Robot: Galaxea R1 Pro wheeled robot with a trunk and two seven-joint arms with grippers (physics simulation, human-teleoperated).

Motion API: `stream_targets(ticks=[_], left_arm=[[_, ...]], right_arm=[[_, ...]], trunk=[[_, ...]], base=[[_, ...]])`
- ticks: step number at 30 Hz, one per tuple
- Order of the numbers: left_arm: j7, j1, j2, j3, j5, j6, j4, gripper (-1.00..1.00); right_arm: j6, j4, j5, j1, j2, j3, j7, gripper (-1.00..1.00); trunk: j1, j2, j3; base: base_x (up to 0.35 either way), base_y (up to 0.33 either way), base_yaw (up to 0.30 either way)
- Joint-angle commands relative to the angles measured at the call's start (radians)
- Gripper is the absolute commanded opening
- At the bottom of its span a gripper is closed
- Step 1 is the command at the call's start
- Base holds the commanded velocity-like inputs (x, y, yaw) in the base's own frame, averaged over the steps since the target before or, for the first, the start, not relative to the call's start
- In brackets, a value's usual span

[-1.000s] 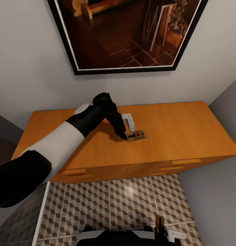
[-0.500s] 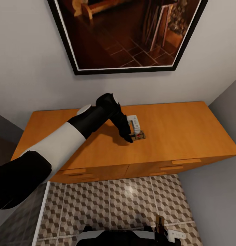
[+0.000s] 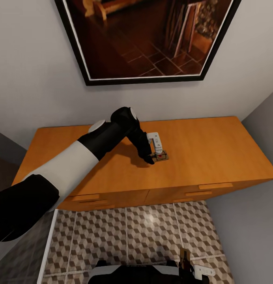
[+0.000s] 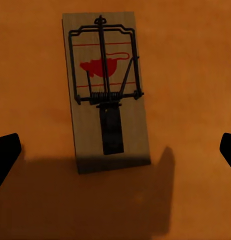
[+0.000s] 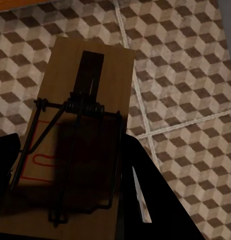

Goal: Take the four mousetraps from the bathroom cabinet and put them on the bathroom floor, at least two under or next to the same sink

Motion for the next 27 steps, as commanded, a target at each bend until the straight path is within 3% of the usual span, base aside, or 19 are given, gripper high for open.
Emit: stream_targets(ticks=[1, 27], left_arm=[[-0.007, -0.001, -0.001, 0.0, -0.007, 0.009, -0.001, 1.0], [-0.007, -0.001, 0.001, -0.001, -0.007, 0.01, -0.001, 1.0]], right_arm=[[-0.002, 0.0, -0.004, 0.0, 0.0, 0.009, -0.007, -1.0], [-0.003, 0.0, -0.004, 0.0, 0.0, 0.009, -0.007, -1.0]], trunk=[[0.0, -0.002, -0.002], [0.0, -0.002, -0.037]], base=[[0.0, 0.0, 0.0], [0.0, 0.0, 0.0]])
